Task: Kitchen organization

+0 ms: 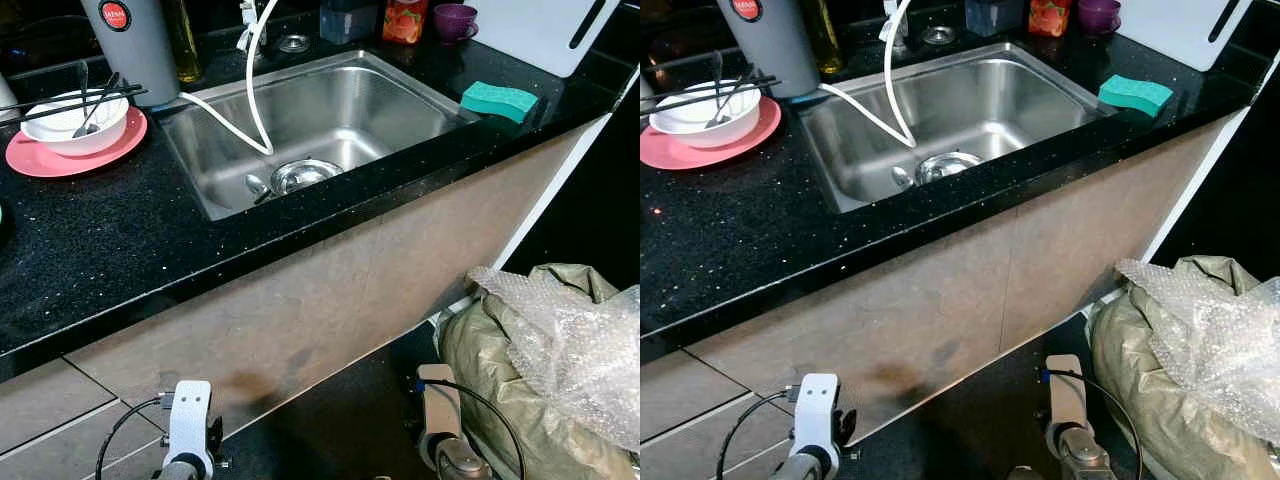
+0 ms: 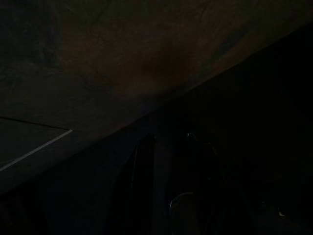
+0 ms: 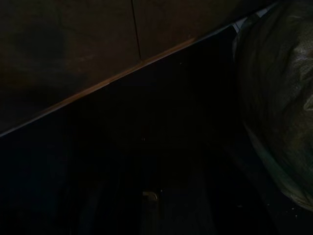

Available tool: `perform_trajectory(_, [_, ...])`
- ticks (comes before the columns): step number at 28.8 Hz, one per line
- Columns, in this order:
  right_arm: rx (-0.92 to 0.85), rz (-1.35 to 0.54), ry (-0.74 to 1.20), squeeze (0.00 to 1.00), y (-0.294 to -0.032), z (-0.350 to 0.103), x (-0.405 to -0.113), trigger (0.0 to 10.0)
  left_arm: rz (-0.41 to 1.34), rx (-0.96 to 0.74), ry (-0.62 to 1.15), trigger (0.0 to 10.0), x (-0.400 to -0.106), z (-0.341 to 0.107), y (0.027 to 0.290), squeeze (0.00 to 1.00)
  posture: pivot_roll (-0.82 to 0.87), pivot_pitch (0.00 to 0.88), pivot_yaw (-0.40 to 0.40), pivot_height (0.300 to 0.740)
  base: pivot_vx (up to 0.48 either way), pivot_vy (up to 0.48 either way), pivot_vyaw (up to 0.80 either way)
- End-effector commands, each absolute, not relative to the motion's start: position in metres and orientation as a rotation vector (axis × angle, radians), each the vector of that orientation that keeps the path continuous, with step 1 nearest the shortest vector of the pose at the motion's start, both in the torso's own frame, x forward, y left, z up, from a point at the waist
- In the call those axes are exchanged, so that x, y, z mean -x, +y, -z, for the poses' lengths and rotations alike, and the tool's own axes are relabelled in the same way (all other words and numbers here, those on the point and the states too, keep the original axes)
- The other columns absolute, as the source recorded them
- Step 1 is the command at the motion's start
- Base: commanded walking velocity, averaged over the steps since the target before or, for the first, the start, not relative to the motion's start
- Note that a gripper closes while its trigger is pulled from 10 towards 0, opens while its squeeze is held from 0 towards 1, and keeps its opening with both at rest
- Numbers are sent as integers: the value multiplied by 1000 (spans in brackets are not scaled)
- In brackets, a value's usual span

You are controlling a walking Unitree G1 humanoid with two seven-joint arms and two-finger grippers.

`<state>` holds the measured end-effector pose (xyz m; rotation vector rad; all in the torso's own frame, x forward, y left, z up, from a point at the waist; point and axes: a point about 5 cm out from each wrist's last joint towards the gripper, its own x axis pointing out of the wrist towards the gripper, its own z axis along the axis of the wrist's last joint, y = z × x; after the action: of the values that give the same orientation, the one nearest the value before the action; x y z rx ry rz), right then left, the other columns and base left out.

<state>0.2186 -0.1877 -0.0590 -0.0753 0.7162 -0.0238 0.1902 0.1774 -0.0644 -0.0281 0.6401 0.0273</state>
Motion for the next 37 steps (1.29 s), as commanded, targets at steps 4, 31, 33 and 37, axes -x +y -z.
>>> perform_trajectory(4, [75,20,735,0,-187,63,-213,10000,-14,12,649,10000,-185,66,178,0,8,91,8,740,0,0,0])
perform_trajectory(31, [70,28,733,0,-187,63,-213,10000,-11,14,649,10000,-185,66,177,0,3,106,14,740,0,0,0])
perform_trajectory(33, [74,30,736,0,-189,63,-212,10000,-7,14,649,10000,-186,66,176,0,4,108,14,740,0,0,0])
perform_trajectory(37, [75,31,737,0,-189,63,-212,10000,-6,13,647,10000,-186,66,176,0,5,109,13,740,0,0,0])
